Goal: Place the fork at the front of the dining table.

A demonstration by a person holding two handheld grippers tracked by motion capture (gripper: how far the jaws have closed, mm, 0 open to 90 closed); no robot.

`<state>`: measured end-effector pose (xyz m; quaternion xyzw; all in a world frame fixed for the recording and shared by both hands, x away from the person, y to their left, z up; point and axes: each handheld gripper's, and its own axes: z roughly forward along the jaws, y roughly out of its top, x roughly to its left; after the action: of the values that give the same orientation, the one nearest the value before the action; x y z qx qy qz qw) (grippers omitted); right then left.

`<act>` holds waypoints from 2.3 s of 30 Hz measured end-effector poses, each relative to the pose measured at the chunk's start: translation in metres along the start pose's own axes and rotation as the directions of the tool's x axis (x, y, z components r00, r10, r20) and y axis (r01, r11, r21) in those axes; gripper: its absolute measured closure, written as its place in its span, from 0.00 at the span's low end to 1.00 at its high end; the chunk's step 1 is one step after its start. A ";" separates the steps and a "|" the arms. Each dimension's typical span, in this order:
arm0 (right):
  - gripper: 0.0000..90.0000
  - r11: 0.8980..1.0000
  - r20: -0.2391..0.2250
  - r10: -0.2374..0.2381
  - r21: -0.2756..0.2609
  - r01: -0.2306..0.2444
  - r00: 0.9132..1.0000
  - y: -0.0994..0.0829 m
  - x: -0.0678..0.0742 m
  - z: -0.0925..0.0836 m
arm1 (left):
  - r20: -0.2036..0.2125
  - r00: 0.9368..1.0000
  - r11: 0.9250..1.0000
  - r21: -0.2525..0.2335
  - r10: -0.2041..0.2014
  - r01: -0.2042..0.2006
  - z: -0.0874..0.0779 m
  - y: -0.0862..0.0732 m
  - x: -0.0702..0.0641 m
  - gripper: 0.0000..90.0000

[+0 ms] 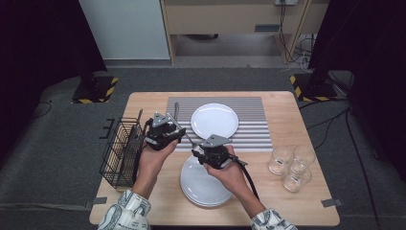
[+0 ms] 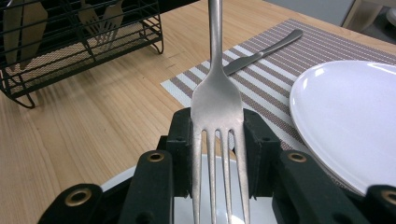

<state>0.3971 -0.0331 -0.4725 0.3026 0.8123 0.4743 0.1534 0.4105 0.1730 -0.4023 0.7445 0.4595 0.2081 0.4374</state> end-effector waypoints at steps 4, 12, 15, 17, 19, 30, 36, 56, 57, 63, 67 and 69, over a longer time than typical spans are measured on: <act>0.76 1.000 0.001 0.002 0.002 -0.002 1.000 0.000 0.000 0.000 | 0.001 1.000 1.000 -0.001 -0.002 0.002 0.000 0.000 0.000 0.57; 0.76 1.000 0.004 0.000 0.000 0.000 1.000 -0.001 -0.001 0.000 | 0.004 1.000 1.000 -0.006 -0.004 0.004 0.001 0.000 -0.001 0.46; 0.76 1.000 0.001 0.001 0.001 -0.001 1.000 -0.001 -0.001 0.000 | 0.004 1.000 1.000 -0.009 -0.002 0.002 0.001 0.000 -0.002 0.45; 0.76 1.000 0.001 0.003 0.001 -0.003 1.000 -0.001 -0.001 -0.001 | -0.006 1.000 1.000 -0.008 0.005 -0.006 0.002 0.000 -0.003 0.42; 0.76 1.000 0.003 0.006 0.000 -0.006 1.000 -0.001 -0.001 -0.001 | -0.005 1.000 1.000 -0.009 0.005 -0.005 0.001 -0.001 -0.003 0.39; 0.76 1.000 0.025 0.023 -0.005 -0.022 0.999 -0.002 -0.008 -0.003 | 0.008 1.000 1.000 -0.027 -0.007 0.007 0.003 -0.007 -0.004 0.28; 0.76 1.000 0.037 0.030 -0.003 -0.030 0.999 -0.003 -0.012 -0.003 | 0.008 1.000 1.000 -0.023 -0.007 0.008 0.005 -0.009 -0.004 0.22; 0.76 0.999 0.082 0.053 -0.002 -0.053 0.995 -0.008 -0.026 -0.006 | 0.030 1.000 1.000 -0.008 -0.008 0.008 0.018 -0.026 -0.001 0.14; 0.76 0.999 0.085 0.053 0.000 -0.053 0.995 -0.008 -0.027 -0.007 | 0.031 0.999 1.000 -0.009 -0.010 0.010 0.018 -0.027 -0.001 0.14; 0.76 0.997 0.109 0.071 -0.006 -0.071 0.991 -0.009 -0.034 -0.010 | 0.034 0.999 1.000 -0.006 -0.011 0.011 0.020 -0.032 0.002 0.14; 0.76 0.997 0.126 0.082 -0.011 -0.082 0.989 -0.010 -0.040 -0.012 | 0.040 0.999 1.000 0.000 -0.011 0.011 0.023 -0.034 0.004 0.13; 0.76 0.996 0.131 0.086 -0.012 -0.085 0.988 -0.010 -0.042 -0.012 | 0.042 0.999 1.000 0.002 -0.011 0.011 0.024 -0.035 0.004 0.13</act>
<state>0.4196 -0.0719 -0.4767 0.3675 0.7851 0.4622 0.1871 0.4115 0.1719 -0.4453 0.7464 0.4545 0.1897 0.4476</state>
